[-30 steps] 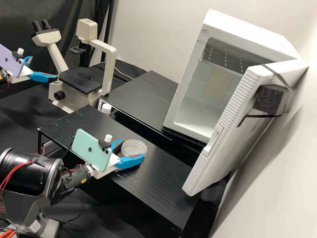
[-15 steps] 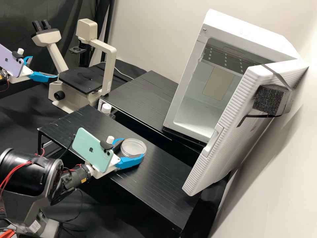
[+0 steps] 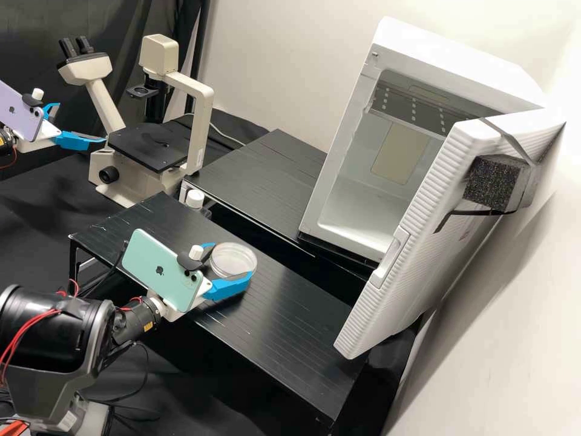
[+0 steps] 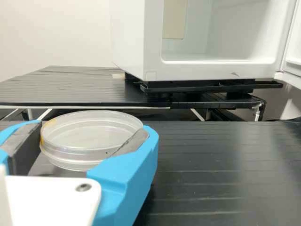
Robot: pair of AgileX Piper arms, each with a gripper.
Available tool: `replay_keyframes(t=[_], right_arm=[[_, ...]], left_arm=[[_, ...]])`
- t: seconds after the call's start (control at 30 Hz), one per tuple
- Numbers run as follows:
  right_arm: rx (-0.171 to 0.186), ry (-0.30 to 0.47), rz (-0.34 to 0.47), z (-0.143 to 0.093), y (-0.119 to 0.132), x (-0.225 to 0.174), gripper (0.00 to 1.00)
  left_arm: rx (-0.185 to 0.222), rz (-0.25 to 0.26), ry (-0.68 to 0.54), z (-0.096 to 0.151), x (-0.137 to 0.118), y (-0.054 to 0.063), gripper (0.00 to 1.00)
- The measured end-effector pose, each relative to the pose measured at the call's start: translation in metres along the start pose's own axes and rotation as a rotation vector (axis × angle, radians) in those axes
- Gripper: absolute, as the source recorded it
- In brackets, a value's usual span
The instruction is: Move the petri dish to the bench.
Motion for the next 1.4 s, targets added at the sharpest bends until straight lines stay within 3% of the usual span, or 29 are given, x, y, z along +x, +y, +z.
replay_keyframes(t=[0.6, 0.63, 1.4], right_arm=[[-0.009, -0.003, -0.022, 0.0, -0.0043, 0.0001, 0.0], [-0.009, -0.002, -0.023, -0.0001, -0.0044, 0.0001, 1.0], [-0.009, 0.005, -0.029, -0.0011, -0.0054, -0.0004, 1.0]], left_arm=[[0.0, 0.0, 0.0, 0.0, 0.0, 0.0, 1.0], [0.0, 0.0, 0.0, 0.0, 0.0, 0.0, 1.0], [0.0, 0.0, 0.0, 0.0, 0.0, 0.0, 1.0]])
